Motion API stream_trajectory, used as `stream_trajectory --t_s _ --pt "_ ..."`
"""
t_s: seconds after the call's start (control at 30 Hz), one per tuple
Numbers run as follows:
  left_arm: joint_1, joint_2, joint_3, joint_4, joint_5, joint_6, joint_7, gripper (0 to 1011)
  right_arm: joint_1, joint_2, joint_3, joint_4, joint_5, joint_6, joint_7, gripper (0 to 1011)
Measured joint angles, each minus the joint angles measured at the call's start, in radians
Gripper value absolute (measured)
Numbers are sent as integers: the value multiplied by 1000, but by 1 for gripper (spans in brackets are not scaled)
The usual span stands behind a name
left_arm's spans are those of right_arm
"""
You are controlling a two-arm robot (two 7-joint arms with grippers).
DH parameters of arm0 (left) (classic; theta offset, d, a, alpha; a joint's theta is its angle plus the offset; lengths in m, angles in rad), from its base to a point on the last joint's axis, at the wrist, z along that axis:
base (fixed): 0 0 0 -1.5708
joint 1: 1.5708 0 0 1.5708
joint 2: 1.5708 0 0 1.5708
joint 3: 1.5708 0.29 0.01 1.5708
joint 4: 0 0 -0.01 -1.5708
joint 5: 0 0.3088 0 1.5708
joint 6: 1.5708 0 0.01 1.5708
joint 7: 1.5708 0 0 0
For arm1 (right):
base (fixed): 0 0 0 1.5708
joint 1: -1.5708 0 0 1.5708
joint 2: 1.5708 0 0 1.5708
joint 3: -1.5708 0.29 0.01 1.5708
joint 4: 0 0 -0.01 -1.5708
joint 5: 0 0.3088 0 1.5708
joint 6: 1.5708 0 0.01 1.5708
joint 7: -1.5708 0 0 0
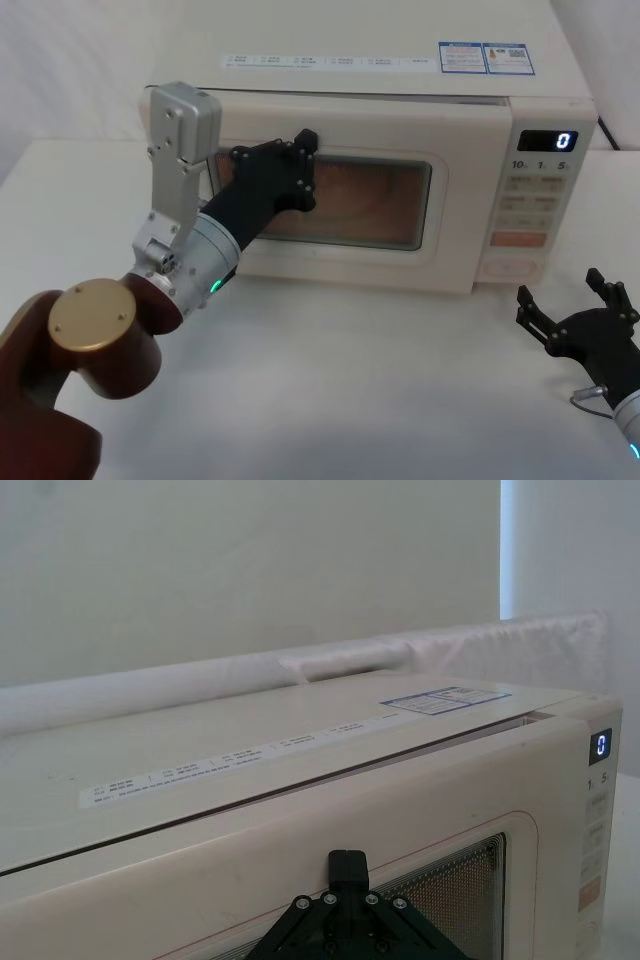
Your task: Press the button to open the microwave door with one hand; close the microwave door with the other hand.
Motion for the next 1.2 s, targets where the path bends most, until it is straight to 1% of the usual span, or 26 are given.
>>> stream_trajectory --t_s 0.6,0.9,1.07,1.13,1.2 --pt "-39 -25 8 42 14 13 -3 0 0 0 0 0 0 0 0 1002" --pt "-44 -31 6 57 10 12 -8 0 0 0 0 0 0 0 0 1002" --pt "-28 -29 -7 42 -12 7 -15 0 0 0 0 0 0 0 0 1002" --pt "-17 -24 -12 27 -23 7 -17 0 0 0 0 0 0 0 0 1002" --pt "4 -14 -21 -2 -33 9 -17 0 0 0 0 0 0 0 0 1002"
